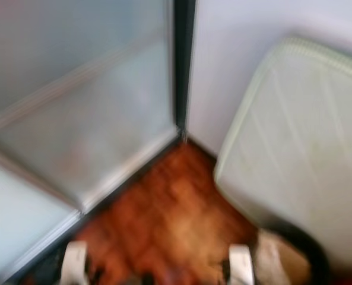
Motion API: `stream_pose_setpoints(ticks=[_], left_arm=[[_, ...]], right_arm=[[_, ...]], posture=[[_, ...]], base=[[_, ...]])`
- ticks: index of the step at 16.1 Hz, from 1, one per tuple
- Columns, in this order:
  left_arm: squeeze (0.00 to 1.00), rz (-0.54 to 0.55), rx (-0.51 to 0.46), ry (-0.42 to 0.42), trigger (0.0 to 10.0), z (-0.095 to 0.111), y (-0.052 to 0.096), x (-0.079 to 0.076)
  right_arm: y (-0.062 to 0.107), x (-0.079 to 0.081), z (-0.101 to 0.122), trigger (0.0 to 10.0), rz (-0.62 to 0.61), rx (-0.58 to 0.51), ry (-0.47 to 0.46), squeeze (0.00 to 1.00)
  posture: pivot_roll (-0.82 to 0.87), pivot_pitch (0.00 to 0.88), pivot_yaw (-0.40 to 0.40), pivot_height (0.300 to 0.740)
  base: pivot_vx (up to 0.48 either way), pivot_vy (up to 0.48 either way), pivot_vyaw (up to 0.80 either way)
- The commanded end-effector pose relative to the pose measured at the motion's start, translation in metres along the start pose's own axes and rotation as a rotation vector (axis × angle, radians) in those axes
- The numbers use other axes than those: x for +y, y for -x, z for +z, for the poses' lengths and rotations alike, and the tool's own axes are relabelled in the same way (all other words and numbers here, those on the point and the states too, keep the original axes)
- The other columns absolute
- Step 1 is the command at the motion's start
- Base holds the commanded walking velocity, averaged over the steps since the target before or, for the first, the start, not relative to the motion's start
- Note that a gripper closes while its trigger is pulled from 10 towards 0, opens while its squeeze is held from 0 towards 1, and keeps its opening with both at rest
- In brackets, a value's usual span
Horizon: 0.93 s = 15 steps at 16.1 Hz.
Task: Clean up the room
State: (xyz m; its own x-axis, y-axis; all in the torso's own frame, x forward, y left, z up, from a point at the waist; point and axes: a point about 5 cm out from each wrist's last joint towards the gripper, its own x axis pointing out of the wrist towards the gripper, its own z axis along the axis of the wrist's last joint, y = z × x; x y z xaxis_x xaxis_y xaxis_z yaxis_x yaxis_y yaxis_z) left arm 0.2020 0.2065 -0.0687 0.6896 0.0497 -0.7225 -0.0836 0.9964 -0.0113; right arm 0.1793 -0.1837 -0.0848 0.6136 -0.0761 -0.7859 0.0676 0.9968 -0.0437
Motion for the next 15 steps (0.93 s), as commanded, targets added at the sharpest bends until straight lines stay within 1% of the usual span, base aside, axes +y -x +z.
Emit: stream_pose_setpoints(ticks=[1,10,11,15], left_arm=[[0.0,-0.009,0.056,0.004,10.0,-0.0159,0.0033,-0.0039],[0.0,-0.007,0.055,0.008,10.0,-0.0152,0.0031,-0.0036],[0.0,-0.007,0.054,0.009,10.0,-0.0148,0.003,-0.0034],[0.0,-0.006,0.053,0.01,10.0,-0.0144,0.0029,-0.0029]], right_arm=[[0.0032,-0.0128,-0.0121,10.0,-0.033,0.041,-0.001,0.0],[0.0033,-0.0155,-0.0117,10.0,-0.049,0.04,-0.014,0.0],[0.0032,-0.0155,-0.0117,10.0,-0.047,0.046,-0.003,0.0],[0.0032,-0.0153,-0.012,10.0,-0.046,0.049,-0.008,0.0]], posture=[[0.01,0.245,0.01,0.74],[0.02,0.256,0.01,0.74],[0.02,0.256,0.01,0.74],[0.02,0.258,0.01,0.74]], base=[[0.394,0.0,0.0],[0.396,0.0,0.0],[0.398,0.0,-0.76],[0.395,0.0,-0.8]])
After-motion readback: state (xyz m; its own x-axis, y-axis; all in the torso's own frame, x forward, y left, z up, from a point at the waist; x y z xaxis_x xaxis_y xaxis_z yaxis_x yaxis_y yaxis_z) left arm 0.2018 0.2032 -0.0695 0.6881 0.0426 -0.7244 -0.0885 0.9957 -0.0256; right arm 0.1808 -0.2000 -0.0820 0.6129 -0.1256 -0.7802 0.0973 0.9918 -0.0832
